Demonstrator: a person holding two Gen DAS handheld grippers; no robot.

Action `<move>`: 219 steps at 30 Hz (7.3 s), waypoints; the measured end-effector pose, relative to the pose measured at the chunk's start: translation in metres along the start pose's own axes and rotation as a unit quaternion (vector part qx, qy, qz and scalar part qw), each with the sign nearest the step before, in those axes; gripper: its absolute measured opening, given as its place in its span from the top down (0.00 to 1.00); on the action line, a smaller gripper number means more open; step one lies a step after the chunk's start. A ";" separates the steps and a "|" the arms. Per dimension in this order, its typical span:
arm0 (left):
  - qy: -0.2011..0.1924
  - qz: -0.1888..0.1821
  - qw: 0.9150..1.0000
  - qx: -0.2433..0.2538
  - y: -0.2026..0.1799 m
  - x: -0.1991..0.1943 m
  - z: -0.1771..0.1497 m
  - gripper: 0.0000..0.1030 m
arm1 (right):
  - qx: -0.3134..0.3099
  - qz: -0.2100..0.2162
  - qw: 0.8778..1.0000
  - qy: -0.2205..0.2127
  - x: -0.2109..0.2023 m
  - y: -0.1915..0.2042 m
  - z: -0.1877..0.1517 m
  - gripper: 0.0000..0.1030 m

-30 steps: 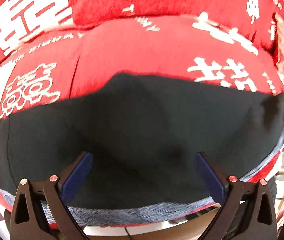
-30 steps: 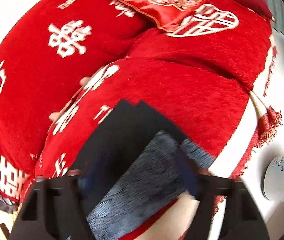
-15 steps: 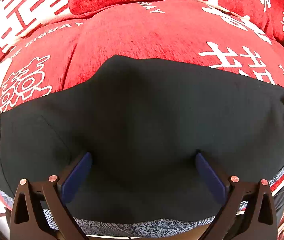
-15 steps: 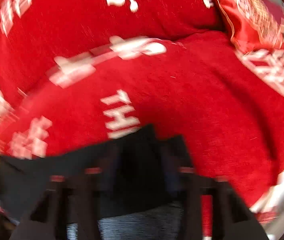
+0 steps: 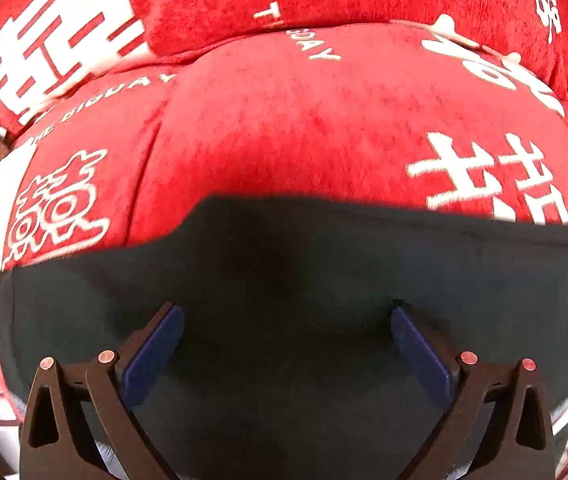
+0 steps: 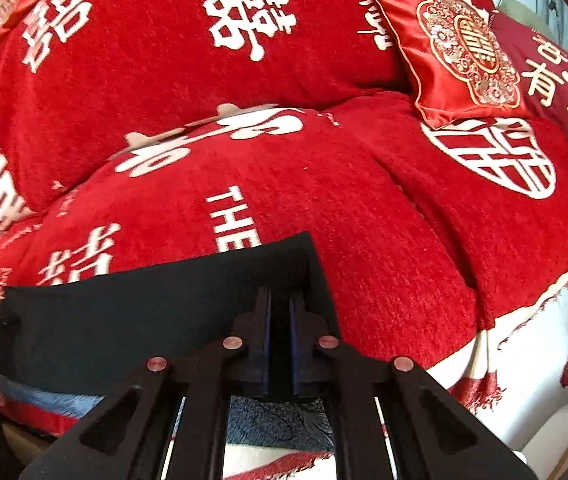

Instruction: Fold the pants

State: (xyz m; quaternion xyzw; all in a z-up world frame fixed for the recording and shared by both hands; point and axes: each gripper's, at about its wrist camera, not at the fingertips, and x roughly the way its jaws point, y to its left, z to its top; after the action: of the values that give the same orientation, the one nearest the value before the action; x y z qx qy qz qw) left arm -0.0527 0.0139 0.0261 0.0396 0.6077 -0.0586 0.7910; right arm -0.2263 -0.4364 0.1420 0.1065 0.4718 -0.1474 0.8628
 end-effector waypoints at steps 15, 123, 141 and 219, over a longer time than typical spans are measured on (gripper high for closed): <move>-0.028 0.050 0.994 0.098 -0.011 -0.030 -0.065 0.00 | 0.057 -0.066 0.996 0.003 0.048 0.004 0.025 0.62; -0.009 0.035 0.991 -0.129 0.195 -0.038 -0.119 0.00 | 0.050 -0.010 0.996 0.080 0.037 0.168 -0.049 0.00; 0.003 0.021 0.994 -0.105 0.180 -0.038 -0.138 0.00 | -0.034 -0.034 0.995 0.092 0.046 0.175 -0.088 0.00; -0.003 -0.046 0.999 0.009 0.038 -0.027 -0.090 0.00 | -0.135 0.010 0.985 0.103 0.031 0.273 -0.121 0.00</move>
State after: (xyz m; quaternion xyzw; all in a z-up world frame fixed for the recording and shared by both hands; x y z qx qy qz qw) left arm -0.1409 0.0645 0.0288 0.0189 0.6057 -0.1003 0.7891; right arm -0.2085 -0.1470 0.0639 0.0081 0.5724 -0.0619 0.8176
